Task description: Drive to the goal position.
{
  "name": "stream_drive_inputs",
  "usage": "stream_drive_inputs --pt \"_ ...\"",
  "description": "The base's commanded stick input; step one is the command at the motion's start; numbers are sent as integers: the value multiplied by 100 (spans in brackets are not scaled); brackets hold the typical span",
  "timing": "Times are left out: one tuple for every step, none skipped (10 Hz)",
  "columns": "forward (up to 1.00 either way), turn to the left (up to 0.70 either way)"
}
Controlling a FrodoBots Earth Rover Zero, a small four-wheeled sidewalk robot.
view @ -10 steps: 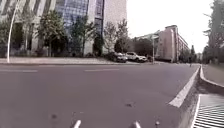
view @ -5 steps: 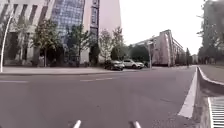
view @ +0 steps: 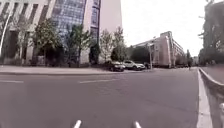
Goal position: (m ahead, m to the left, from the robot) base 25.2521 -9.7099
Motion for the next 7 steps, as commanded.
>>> stream_drive_inputs --pt "70 0" --pt "70 0" --pt "70 0" --pt "70 0" --pt "70 0" --pt "70 0" --pt "70 0"
